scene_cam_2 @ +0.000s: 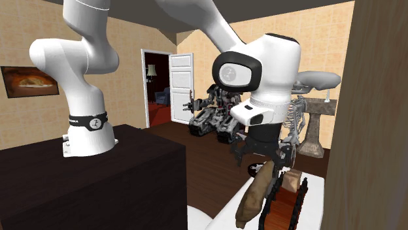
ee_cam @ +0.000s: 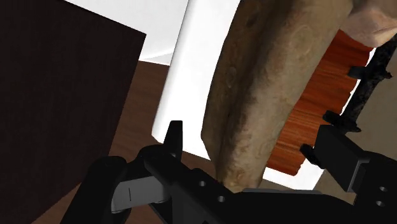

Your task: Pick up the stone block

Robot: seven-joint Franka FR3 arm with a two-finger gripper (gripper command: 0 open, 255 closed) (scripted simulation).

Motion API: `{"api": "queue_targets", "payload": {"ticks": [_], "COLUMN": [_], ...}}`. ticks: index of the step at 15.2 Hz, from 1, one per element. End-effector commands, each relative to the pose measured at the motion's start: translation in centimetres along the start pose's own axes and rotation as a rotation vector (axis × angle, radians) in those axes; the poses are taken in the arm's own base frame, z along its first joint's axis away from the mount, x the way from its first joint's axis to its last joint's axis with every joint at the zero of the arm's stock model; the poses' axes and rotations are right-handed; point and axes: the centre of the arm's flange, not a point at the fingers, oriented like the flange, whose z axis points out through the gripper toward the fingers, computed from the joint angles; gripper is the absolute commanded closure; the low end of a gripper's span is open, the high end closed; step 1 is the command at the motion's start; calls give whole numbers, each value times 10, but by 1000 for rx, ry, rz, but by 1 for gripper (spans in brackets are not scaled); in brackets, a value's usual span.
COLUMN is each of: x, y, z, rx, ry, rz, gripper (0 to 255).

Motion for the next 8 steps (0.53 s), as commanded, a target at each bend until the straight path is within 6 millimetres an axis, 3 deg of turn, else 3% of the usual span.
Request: {"api": "queue_targets", "payload": {"ticks": [1,8], "x": [9,15], "y": [-16,-19], "z": [21,52], "rx": [1,1], "ry": [-5,-5], "rz": [57,57], "gripper": [0,0]}}
